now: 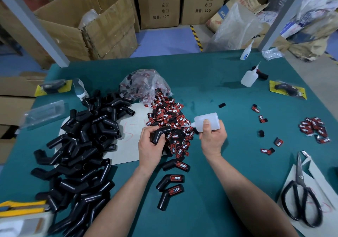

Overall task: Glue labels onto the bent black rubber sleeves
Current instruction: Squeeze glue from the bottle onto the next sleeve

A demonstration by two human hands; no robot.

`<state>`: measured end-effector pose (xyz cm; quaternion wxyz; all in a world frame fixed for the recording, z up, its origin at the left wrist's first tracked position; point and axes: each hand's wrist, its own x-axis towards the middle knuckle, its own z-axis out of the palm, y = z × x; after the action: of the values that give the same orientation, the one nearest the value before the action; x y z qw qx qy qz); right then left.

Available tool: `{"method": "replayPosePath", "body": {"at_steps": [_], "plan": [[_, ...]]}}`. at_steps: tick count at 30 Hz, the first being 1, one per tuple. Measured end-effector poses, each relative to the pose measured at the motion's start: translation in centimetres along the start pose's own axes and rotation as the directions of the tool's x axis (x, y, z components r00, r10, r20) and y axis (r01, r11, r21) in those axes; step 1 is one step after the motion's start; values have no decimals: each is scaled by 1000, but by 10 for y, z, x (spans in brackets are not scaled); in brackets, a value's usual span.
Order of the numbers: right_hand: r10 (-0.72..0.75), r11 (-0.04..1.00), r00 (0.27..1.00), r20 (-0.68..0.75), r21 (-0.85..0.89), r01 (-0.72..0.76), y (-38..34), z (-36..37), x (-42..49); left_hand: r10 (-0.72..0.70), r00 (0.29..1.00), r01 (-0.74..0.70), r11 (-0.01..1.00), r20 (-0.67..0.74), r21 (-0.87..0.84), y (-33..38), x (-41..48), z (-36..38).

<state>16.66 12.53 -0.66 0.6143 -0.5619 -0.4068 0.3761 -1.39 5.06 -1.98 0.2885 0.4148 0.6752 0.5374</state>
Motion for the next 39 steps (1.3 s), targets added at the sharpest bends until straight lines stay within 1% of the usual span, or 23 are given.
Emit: {"method": "replayPosePath", "body": {"at_steps": [12,21,33,39], "plan": [[-11,1000,1000,10,16,11,-1,0,-1,10,1000,-10,1000,-13,4,0,0,0],[-43,997,999,1,-58,43,4,-1,0,7,1000,-7,1000,-3,-3,-3,1,2],[-33,999,999,37,9,33,1,0,-3,9,1000,-9,1000,-11,-3,0,0,1],[-39,999,999,36,5,39,-1,0,-3,15,1000,-15,1000,-9,-7,0,0,1]]}}
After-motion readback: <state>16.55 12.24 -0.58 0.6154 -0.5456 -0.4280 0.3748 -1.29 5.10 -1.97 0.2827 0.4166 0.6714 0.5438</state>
